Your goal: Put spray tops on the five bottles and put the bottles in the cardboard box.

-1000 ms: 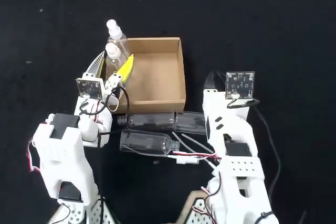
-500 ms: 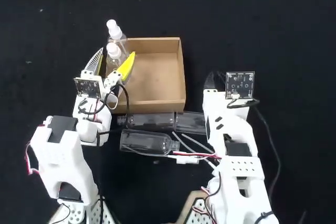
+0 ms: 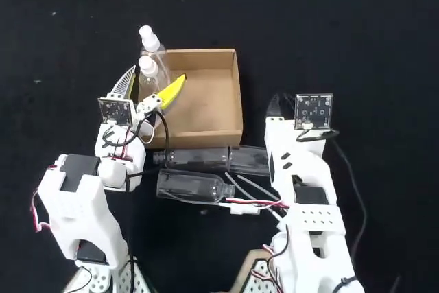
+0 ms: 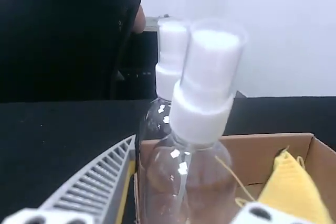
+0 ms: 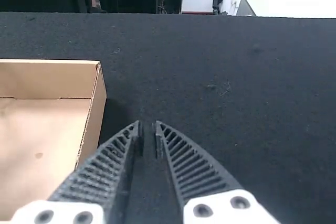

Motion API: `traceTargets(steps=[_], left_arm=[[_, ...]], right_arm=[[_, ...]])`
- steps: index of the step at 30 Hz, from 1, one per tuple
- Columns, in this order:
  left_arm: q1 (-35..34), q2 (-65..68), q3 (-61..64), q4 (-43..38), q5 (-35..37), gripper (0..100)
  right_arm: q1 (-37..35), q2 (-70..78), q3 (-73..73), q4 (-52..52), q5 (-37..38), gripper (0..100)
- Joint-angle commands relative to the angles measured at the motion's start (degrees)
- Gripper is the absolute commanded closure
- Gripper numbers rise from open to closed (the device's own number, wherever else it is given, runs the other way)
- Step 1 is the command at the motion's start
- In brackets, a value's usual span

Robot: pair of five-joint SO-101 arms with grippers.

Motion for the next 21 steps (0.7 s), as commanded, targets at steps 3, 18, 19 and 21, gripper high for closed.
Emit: traceTargets(steps=[3, 18, 19, 21], left_arm=[[-0.2, -6.9, 2.4, -1.1, -0.5, 72], [-0.6, -24.7, 6.8, 13.5, -0.5, 73], [-1.5, -25.5, 7.3, 13.7, -0.4, 73], [-2.0, -26.4, 8.4, 13.5, -0.1, 73]], right_arm=[[-0.9, -0.4, -0.5, -1.8, 0.5, 97.3], [-1.0, -0.4, -0.5, -1.8, 0.5, 97.3], [-1.0, -0.4, -0.5, -1.7, 0.5, 97.3], [-1.0, -0.4, -0.5, -1.8, 0.5, 97.3]])
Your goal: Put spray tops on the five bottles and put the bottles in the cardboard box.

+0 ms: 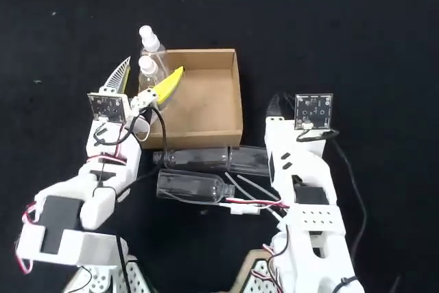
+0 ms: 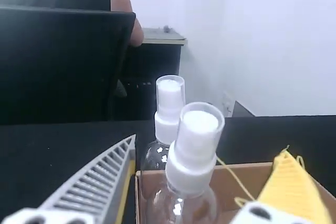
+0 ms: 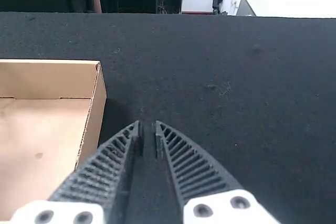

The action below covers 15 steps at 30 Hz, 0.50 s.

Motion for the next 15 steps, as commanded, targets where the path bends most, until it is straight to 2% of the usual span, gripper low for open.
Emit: traceTargets(steps=[1, 15], left_arm=[[-1.6, -4.4, 1.0, 0.4, -0.1, 73], [-2.3, -16.5, 10.1, 0.8, -0.4, 73]], right_arm=[[-1.0, -0.4, -0.5, -1.8, 0.5, 97.3], [-3.3, -0.4, -0.2, -1.6, 0.5, 97.3]])
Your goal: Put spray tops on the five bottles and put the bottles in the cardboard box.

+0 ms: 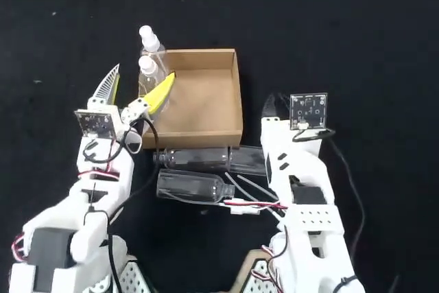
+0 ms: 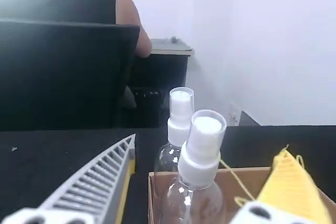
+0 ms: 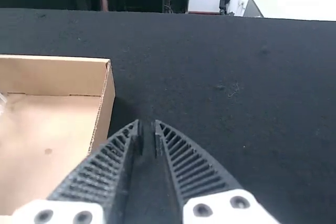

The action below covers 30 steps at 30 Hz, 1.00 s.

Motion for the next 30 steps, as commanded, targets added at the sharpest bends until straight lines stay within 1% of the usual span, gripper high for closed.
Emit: traceTargets(steps=[1, 18, 25, 30], left_arm=[[-1.3, -4.0, 0.5, 0.4, -0.5, 73], [-1.3, -16.6, 10.6, 0.4, -0.4, 73], [-1.7, -19.3, 15.0, 0.6, -0.4, 73], [-1.5, -21.5, 15.0, 8.3, -0.1, 73]], right_arm=[[-1.3, -0.4, -0.2, -1.6, 0.5, 97.3], [-1.4, -0.4, -0.1, -1.5, 0.5, 97.3], [-1.4, -0.4, 0.3, -1.8, 0.5, 97.3], [-1.4, -0.4, 0.3, -1.8, 0.5, 97.3]])
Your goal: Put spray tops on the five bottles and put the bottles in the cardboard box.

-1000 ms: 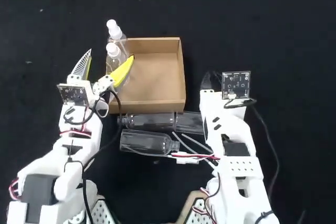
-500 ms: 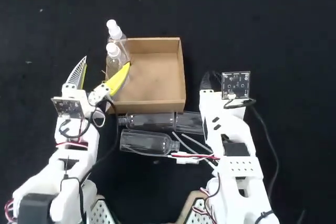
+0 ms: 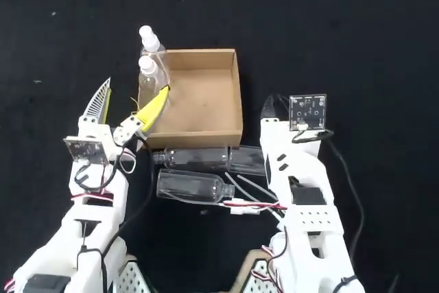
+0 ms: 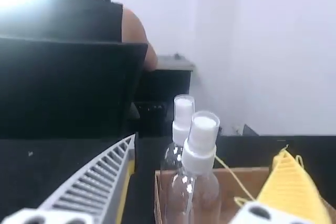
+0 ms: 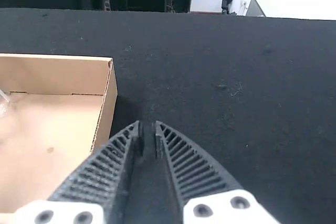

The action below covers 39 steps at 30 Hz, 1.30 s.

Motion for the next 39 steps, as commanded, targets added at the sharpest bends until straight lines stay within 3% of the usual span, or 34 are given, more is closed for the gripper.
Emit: traceTargets(steps=[1, 12, 22, 27, 30, 33, 39], left_arm=[[-0.2, -3.7, 1.5, 5.8, 0.0, 73], [-0.5, -28.2, 2.2, 34.0, 0.0, 73], [-0.4, -56.7, 2.9, 66.9, 0.0, 73], [-0.2, -67.7, 2.5, 89.9, -0.4, 73], [0.4, -67.4, 2.1, 91.8, -1.1, 73], [0.2, -66.7, -1.6, 94.2, -6.1, 73], [9.0, -66.0, -19.3, 116.5, -21.2, 73]], right_arm=[[-1.2, -0.4, -0.3, -1.5, 0.5, 97.3], [-1.3, -0.4, -0.3, -1.5, 0.5, 97.3], [-1.3, -0.4, -0.3, -1.4, 0.5, 97.3], [-1.3, -0.4, -0.3, -1.3, 0.5, 97.3], [-1.3, -0.4, -0.3, -1.3, 0.5, 97.3], [-1.3, -0.4, -0.3, -1.3, 0.5, 97.3], [-1.2, -0.4, -0.3, -1.5, 0.5, 97.3]])
